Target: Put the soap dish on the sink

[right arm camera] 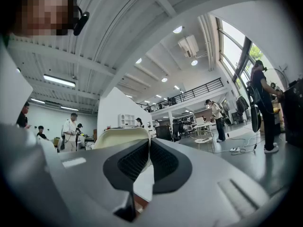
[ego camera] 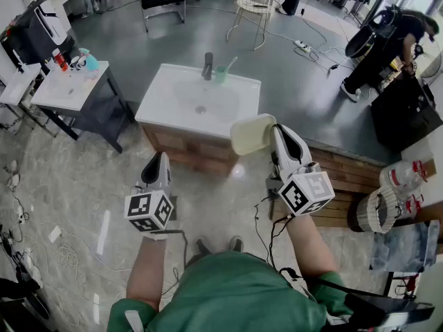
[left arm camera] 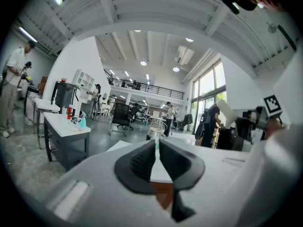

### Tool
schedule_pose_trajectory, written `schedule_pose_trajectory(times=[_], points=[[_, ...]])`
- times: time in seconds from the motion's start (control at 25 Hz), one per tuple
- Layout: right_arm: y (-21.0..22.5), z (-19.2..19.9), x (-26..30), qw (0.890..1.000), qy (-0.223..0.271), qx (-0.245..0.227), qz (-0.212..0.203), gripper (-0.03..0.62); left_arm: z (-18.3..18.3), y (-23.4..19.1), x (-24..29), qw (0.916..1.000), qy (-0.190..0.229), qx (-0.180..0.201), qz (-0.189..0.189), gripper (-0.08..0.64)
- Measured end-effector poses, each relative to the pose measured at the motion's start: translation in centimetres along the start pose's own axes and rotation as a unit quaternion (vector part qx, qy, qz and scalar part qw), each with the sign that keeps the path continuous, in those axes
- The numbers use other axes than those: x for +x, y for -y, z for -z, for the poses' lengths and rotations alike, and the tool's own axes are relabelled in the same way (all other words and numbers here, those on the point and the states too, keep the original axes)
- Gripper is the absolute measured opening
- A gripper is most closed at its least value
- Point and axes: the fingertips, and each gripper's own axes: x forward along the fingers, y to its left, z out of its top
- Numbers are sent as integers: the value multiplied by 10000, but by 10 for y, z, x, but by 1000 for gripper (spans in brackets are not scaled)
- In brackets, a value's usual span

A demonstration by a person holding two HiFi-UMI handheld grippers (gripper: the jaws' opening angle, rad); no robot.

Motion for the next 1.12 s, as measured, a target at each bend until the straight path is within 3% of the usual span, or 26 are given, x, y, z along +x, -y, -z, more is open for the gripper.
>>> schedule_pose_trajectory(times=[0.28,0.68,1.12], points=[[48,-4,-37,9999,101,-40,-61,12,20,73,19,9998,-124,119,77,21],[84,-18,-69,9995,246,212,-21,11,0,120,6,9994,119,313,-77,21],[122,-24,-84,9989,194,358,-245,11,-33,162,-14,9948,588,699,-447,21]])
